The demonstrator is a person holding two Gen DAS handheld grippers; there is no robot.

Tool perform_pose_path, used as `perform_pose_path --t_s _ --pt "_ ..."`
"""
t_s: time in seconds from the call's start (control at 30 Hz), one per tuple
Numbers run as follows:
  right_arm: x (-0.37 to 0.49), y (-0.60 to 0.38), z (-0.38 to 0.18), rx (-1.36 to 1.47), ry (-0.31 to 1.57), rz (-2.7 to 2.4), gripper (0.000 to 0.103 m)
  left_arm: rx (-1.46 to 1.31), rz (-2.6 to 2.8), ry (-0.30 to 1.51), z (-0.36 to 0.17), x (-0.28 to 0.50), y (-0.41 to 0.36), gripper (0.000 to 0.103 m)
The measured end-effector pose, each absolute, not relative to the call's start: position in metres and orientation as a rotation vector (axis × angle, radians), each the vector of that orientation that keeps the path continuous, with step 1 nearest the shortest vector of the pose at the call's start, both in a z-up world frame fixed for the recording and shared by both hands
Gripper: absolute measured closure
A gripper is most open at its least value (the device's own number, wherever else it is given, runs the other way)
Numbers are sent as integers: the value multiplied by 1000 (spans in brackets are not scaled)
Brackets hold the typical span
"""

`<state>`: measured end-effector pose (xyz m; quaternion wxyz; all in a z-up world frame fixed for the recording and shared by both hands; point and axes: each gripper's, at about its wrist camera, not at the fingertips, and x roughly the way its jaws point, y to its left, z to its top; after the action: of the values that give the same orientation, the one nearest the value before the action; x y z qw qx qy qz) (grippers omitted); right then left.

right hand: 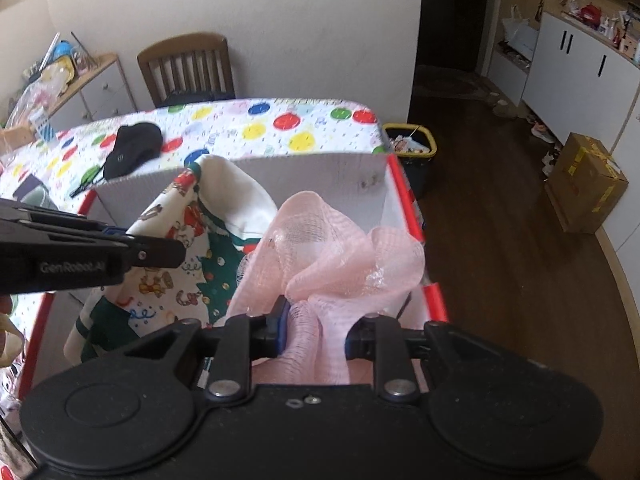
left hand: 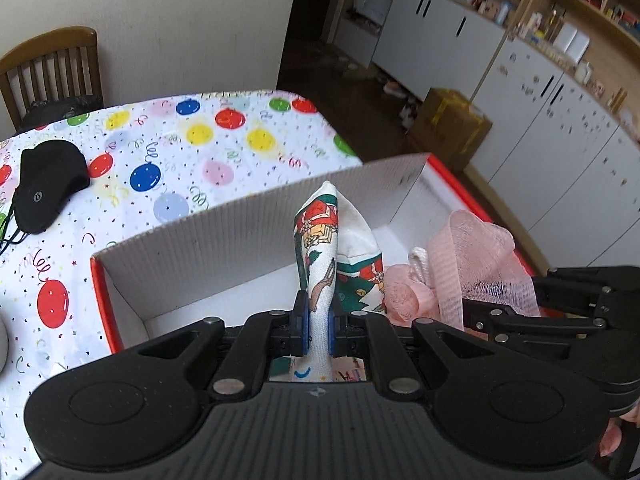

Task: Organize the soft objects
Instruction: 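Carry the cloth bag and pink puff with both grippers into the red shoebox, then open both grippers to release the bag and puff inside the box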

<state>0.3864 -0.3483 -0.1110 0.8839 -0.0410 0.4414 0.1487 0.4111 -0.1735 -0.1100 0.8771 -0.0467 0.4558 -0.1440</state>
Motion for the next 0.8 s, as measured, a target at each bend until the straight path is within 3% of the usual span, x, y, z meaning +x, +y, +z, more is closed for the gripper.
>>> perform_pose_path --t_s 0.3,0.63,0.73,0.8 --pt "392 -342 -133 -99 964 317 75 -29 -276 1003 -130 418 -179 94" --pt "392 -340 -139 -99 964 302 61 -10 -233 1064 -140 425 -177 93" --pt "391 -340 -139 -105 962 300 56 7 -219 1075 -142 426 -177 88" --pt "391 -341 -138 -103 961 296 53 11 -219 1079 -142 426 -178 72"
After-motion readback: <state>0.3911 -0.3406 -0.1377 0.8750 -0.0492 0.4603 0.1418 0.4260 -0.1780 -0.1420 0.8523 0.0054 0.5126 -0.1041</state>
